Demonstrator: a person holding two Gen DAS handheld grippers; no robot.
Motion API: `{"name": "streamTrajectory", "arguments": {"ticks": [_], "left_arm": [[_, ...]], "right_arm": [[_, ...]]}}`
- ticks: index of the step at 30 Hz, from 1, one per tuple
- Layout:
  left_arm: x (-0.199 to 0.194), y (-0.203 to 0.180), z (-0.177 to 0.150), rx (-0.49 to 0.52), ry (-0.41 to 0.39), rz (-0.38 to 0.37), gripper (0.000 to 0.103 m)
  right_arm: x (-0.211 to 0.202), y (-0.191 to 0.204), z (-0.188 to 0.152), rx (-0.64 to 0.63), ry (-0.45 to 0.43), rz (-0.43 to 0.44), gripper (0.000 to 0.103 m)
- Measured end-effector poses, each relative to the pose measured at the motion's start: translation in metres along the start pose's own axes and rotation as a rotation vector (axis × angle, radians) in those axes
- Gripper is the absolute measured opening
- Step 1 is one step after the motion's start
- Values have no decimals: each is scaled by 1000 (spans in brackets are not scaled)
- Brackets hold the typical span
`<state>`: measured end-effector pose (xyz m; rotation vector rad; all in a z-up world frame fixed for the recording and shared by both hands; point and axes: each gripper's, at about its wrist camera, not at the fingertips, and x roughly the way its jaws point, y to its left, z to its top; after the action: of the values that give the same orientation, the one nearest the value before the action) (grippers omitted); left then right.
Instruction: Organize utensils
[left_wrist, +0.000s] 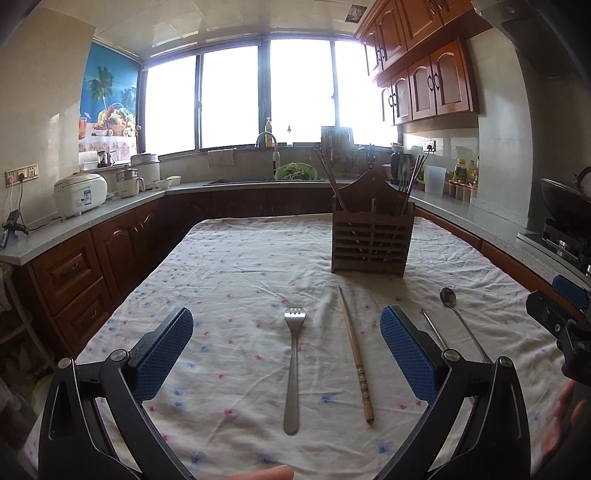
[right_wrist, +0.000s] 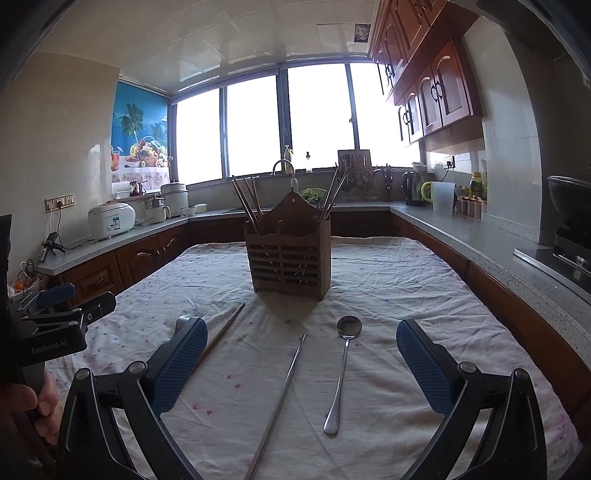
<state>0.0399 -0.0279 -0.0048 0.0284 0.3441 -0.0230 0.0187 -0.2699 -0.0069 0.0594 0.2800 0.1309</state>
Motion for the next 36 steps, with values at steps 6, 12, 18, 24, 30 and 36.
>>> {"name": "streamTrajectory", "arguments": {"ticks": [6, 12, 18, 24, 30, 36], "left_arm": [[-8, -2, 3, 16, -29, 14, 103], [-15, -4, 7, 25, -58, 14, 103], [-17, -5, 8, 25, -64, 12, 103], [-17, -4, 9, 24, -65, 12, 103], [-17, -4, 8, 22, -60, 8, 103], [-17, -6, 8, 27, -62, 7, 103]], "right_arm": [[-4, 2, -1, -2, -10, -1, 103], [-8, 3, 0, -7, -28, -2, 103], [-11, 4, 3, -14, -42, -4, 103], [-12, 6, 4, -15, -45, -3, 103], [-13, 8, 5, -21, -45, -1, 103], [-13, 8, 6, -20, -47, 2, 103]]}}
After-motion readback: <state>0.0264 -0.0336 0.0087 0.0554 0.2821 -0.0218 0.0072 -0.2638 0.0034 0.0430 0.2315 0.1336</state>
